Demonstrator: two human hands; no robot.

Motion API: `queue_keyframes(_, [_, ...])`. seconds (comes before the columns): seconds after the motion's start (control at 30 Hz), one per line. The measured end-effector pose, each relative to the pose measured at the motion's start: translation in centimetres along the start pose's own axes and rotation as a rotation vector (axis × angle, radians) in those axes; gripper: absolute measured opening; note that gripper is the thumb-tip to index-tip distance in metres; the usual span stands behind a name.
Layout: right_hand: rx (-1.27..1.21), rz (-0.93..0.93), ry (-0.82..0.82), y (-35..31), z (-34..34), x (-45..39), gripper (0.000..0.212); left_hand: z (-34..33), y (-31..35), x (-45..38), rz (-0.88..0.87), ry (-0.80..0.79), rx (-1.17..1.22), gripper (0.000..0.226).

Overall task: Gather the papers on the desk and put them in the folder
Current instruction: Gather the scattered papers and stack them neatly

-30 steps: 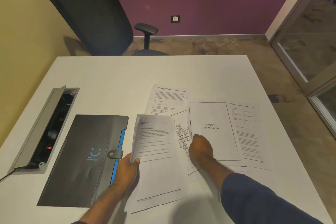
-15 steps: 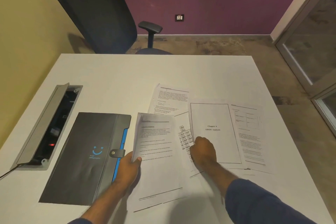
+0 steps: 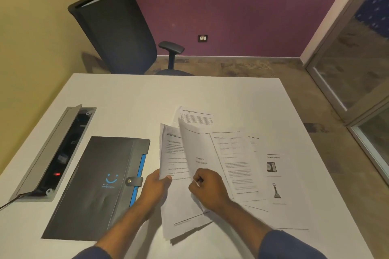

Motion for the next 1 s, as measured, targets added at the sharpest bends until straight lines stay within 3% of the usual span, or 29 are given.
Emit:
queue_keyframes(0.2, [0.176,0.235,-0.175,-3.6,-2.2,2.2,0.012,-2.2,1.1,1.8,-0.067,-0.036,0.017,0.021])
queue_keyframes(0.37, [0.148,0.235,-0.246,-3.4,-2.3,2.8,0.018,-2.4,0.2,1.6,-0.11,-0.014,-0.047,0.021])
queue_keyframes(0.47, [-0.025,0.055,-0.208,-1.4,-1.1,2.5,0.034,-1.7,-0.3,1.3,-0.122,0.054,-0.127,0.022])
queue_keyframes(0.6, [-0.127,-0.189,0.036,3.9,1.9,1.6,0.014,-0.3,-1.0,0.7,-0.107,0.077,-0.185,0.028])
queue_keyframes(0.7, [-0.1,-0.354,0.174,8.2,4.1,1.3,0.017,1.2,-1.6,0.0,-0.105,0.106,-0.213,0.029])
queue_keyframes(0.93, [0.259,-0.722,0.09,15.1,7.6,0.8,0.059,2.1,-2.6,-0.7,-0.101,0.162,-0.241,0.023])
queue_keyframes(1.0, [0.318,-0.77,0.075,15.4,7.9,0.7,0.061,2.0,-2.7,-0.9,-0.132,0.17,-0.289,0.019])
Point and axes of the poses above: each hand's wrist, its own x-axis away from the middle knuckle, its own z-axis out of the back of the hand, y = z × x, the point moved 6 cm from there along -x, towards the middle knuckle, and after that the axes turned 10 degrees about x, right-handed, at the moved point
